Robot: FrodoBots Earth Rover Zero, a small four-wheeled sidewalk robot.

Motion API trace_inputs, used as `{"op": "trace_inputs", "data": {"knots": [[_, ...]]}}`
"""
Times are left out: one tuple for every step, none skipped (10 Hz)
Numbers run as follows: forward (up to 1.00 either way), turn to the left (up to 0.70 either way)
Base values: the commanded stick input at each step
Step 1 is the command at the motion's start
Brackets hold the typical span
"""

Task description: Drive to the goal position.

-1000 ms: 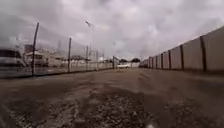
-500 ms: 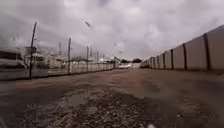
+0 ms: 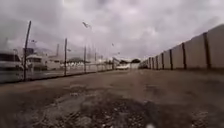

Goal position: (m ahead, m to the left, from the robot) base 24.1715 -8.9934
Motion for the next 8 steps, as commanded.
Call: {"op": "trace_inputs", "data": {"knots": [[0.6,-0.13],[0.6,-0.09],[0.6,-0.02],[0.6,0.0],[0.6,0.0],[0.6,0.0],[0.6,-0.04],[0.6,-0.09]]}}
